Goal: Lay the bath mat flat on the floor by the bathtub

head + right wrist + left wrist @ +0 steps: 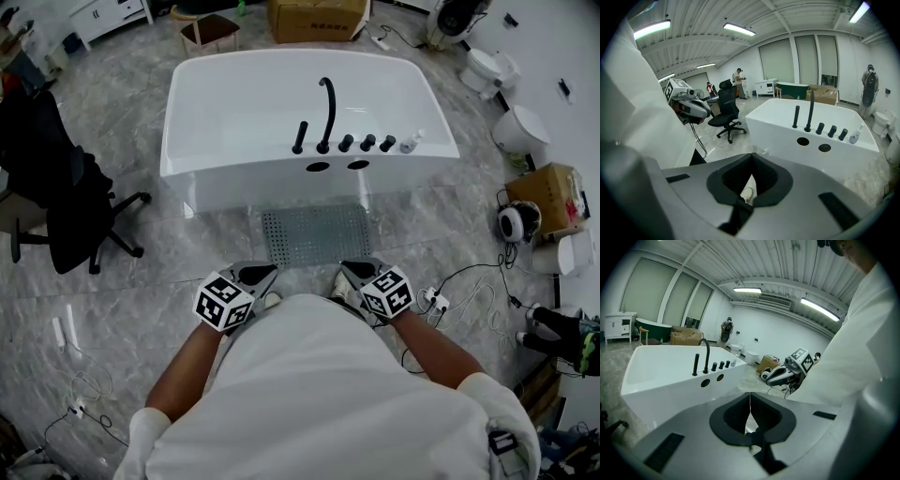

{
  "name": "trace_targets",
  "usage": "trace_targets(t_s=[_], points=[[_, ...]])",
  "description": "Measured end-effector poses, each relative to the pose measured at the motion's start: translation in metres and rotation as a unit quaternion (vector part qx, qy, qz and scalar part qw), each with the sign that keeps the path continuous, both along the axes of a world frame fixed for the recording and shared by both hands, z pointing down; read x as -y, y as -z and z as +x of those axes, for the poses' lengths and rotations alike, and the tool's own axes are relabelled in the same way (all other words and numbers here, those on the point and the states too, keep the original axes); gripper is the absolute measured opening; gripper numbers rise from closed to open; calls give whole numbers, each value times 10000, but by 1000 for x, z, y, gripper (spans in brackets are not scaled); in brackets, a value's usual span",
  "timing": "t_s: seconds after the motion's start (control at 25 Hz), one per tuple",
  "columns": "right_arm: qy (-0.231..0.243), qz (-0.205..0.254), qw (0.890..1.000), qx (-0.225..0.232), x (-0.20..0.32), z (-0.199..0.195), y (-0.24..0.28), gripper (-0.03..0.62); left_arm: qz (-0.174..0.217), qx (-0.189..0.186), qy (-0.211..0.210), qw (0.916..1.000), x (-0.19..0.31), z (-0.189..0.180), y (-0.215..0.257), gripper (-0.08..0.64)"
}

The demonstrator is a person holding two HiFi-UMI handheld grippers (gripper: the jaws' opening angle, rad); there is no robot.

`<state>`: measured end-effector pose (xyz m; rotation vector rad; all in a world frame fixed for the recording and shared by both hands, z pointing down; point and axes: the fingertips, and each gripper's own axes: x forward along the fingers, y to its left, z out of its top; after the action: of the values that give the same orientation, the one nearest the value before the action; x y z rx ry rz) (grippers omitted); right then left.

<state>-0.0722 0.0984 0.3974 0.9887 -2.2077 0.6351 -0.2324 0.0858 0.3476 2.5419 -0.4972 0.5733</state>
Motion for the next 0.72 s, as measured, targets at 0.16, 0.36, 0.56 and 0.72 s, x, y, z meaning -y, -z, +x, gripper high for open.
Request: trace_targets(t_s=[0.16, 0.36, 0.56, 0.72], points=[[76, 13, 10000, -16, -5, -6, -2, 8, -39, 16, 20, 10000, -4, -5, -4, 18], [90, 5, 10000, -23, -7, -8, -5, 8, -48, 18, 23, 10000, -7, -7, -8, 18], [111, -9, 9999, -33, -8, -11, -6, 8, -53, -3, 29, 10000, -9, -8, -7, 18], [161, -28, 9999, -37, -9, -14, -7, 8, -98, 18, 46, 9999, -12, -10, -10, 18]])
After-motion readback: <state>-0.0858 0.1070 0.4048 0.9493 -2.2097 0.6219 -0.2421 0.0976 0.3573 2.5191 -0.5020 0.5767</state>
